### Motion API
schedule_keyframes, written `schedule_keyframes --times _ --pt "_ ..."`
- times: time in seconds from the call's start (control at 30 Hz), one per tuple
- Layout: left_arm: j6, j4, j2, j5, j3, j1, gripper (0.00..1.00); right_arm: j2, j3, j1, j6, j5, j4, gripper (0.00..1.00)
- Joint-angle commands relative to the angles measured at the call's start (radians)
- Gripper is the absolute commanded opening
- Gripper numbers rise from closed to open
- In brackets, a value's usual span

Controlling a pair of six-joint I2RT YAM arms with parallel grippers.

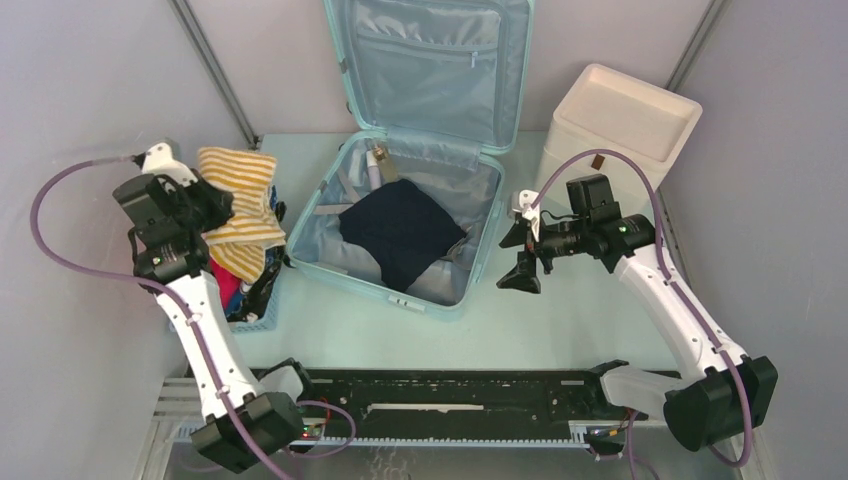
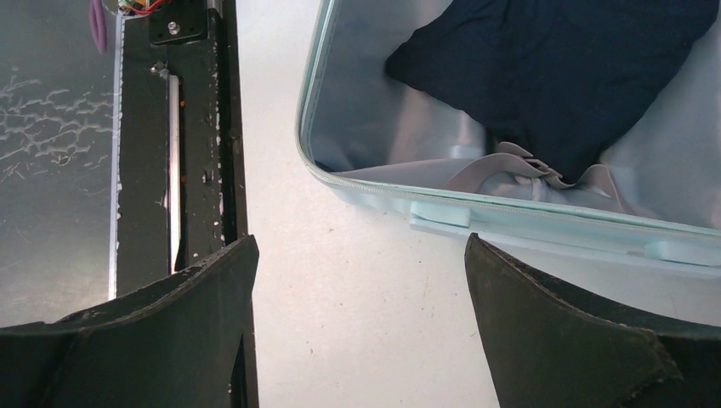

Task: Open, take out, and arrange the luggage
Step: Place the clothes in the bin.

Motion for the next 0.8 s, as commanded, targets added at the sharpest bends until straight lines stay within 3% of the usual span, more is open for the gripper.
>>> schedule_keyframes --times 0.0,0.17,0.4,0.53,0.6,0.77 --pt "-0.116 0.191 0.015 0.001 -0.057 0.057 0.00 0.004 0.006 0.016 -0.005 0.004 0.011 1.00" --pt "-0.136 0.249 0.064 -0.111 -0.136 0.094 0.02 0.000 0.007 0.019 -0.006 0.011 0.012 1.00" --pt "-0.199 0.333 0.145 -0.150 -0.244 0.182 0.08 -0.003 0.007 0.026 -0.006 0.010 0.012 1.00" --pt "-0.232 0.349 0.222 -0.189 -0.263 0.210 0.31 -0.009 0.007 0.023 -0.005 0.013 0.011 1.00" --pt "-0.254 0.334 0.257 -0.232 -0.246 0.221 0.52 -0.011 0.007 0.014 -0.004 0.005 0.010 1.00" --pt "-0.323 0.218 0.241 -0.485 -0.184 0.221 0.89 -0.007 0.007 0.005 -0.003 -0.010 0.008 1.00"
